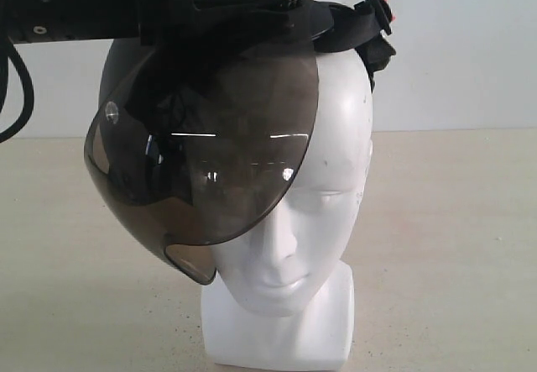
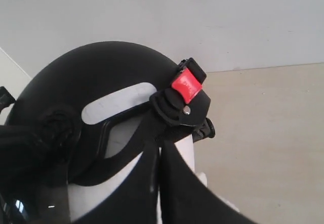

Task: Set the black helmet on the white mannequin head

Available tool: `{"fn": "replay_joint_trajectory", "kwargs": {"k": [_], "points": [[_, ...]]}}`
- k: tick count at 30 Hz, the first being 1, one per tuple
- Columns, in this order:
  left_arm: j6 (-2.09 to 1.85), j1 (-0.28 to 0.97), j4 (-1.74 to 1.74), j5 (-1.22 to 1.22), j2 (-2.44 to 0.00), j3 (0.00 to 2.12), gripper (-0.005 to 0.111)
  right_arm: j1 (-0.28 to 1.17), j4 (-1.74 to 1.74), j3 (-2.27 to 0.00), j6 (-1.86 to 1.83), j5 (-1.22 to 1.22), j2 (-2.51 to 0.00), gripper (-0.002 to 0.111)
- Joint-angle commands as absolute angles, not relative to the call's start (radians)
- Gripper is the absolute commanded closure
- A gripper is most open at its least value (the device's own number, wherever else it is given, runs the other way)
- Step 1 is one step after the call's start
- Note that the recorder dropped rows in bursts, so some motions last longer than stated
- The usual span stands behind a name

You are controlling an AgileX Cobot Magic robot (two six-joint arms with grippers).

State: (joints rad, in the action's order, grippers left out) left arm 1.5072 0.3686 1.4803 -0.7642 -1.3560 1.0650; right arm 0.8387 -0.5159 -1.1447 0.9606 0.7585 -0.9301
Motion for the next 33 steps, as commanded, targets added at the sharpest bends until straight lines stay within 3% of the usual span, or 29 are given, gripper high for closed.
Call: {"fn": "replay_joint_trajectory", "kwargs": {"k": [1,4,7,14,17,23,33], "points": [[1.556,0.384,1.56,-0.753,-1.385,1.037,0.102,0.836,-0.52,-1.139,1.005,0.721,-0.942,0.109],[1.556,0.384,1.56,-0.753,-1.385,1.037,0.102,0.836,-0.52,-1.139,1.048,0.67,-0.987,0.108],[1.556,0.384,1.56,-0.763,-1.385,1.037,0.102,0.836,-0.53,-1.139,1.08,0.629,-1.042,0.1],[1.573,0.384,1.568,-0.781,-1.385,1.037,0.102,0.836,-0.63,-1.139,1.353,0.624,-1.091,0.04],[1.575,0.384,1.567,-0.781,-1.385,1.037,0.102,0.836,-0.65,-1.139,1.417,0.621,-1.092,0.043],[1.575,0.384,1.567,-0.783,-1.385,1.037,0.102,0.836,-0.656,-1.139,1.444,0.633,-1.102,0.066],[1.579,0.384,1.585,-0.792,-1.385,1.037,0.102,0.836,-0.656,-1.139,1.484,0.656,-1.142,0.066]]}}
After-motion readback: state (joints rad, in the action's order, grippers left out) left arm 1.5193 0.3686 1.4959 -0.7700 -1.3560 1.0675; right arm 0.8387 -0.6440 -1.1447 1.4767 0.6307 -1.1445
